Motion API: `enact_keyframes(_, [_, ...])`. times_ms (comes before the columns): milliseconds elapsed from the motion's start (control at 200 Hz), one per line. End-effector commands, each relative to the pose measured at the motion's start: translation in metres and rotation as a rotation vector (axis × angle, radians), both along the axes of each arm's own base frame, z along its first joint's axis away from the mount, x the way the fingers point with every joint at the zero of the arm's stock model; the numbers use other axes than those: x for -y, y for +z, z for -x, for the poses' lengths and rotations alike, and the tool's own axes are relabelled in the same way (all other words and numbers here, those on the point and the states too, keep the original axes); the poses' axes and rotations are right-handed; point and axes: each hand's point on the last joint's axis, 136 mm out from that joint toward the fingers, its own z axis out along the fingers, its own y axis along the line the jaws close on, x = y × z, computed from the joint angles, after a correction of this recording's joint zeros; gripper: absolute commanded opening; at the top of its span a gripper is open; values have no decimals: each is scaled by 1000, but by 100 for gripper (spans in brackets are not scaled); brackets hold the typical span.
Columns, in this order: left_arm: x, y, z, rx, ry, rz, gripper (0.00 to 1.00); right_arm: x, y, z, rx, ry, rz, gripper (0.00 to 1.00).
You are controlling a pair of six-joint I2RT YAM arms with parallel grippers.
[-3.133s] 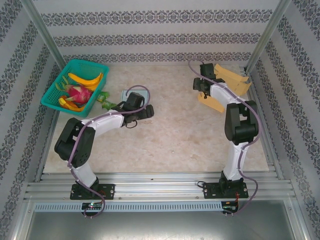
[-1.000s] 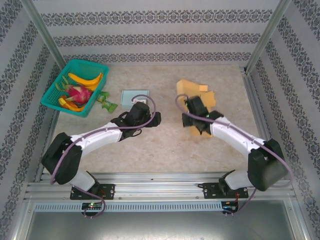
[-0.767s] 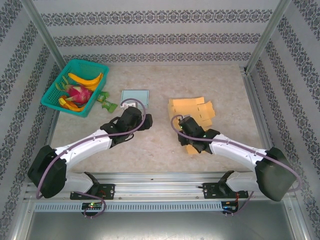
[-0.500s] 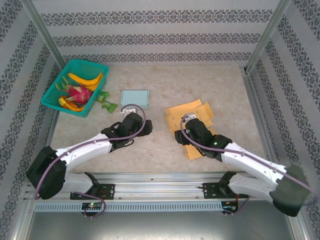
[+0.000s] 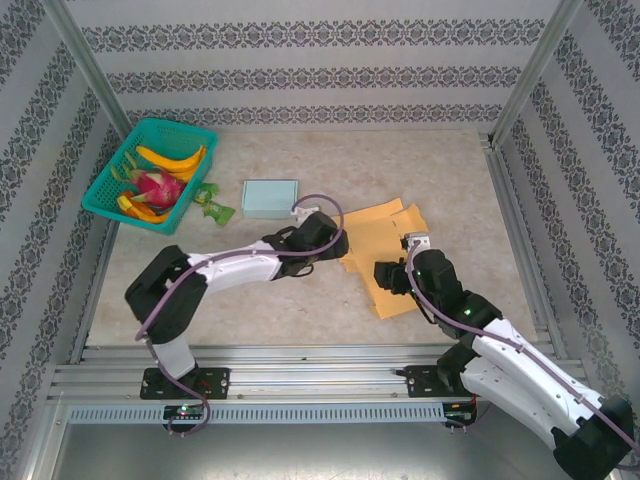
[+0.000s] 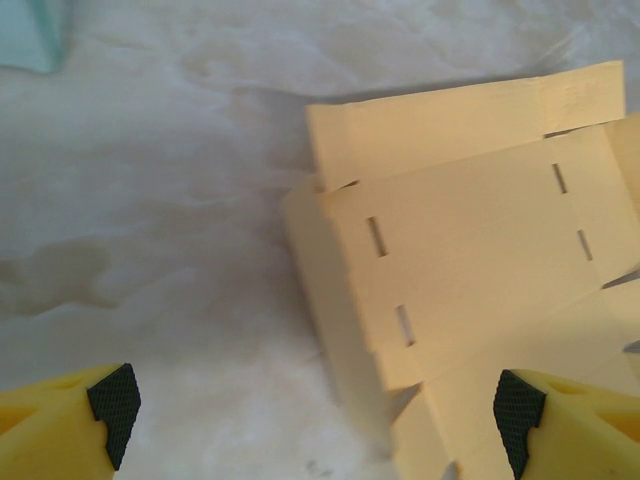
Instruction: Fold the paper box
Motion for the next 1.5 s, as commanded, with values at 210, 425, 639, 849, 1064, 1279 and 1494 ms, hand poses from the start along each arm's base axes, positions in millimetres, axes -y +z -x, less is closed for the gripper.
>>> enact_keyframes(210, [25, -27, -21, -34, 5, -78, 91, -4, -1, 3, -6, 2, -63, 62])
enact_keyframes(425, [33, -50, -27, -63, -7, -114, 85, -8, -1, 5, -18, 20, -82, 62])
enact_keyframes(639, [30, -47, -30, -3, -20, -106, 40, -8, 0, 7, -15, 20, -99, 63])
enact_keyframes(849, [24, 0, -27, 196, -106, -47, 0, -1, -3, 3, 15, 23, -19, 66])
enact_keyframes(1064, [4, 62, -22, 552, -241, -88, 0, 8, -3, -9, 39, -2, 54, 71])
enact_keyframes(1279, [-13, 89, -31, 707, -255, -70, 0, -5, 65, -30, 255, 113, 121, 68])
enact_keyframes(1494, [-20, 94, -15, 801, -311, 61, 0, -20, 104, -78, 442, 458, 357, 66])
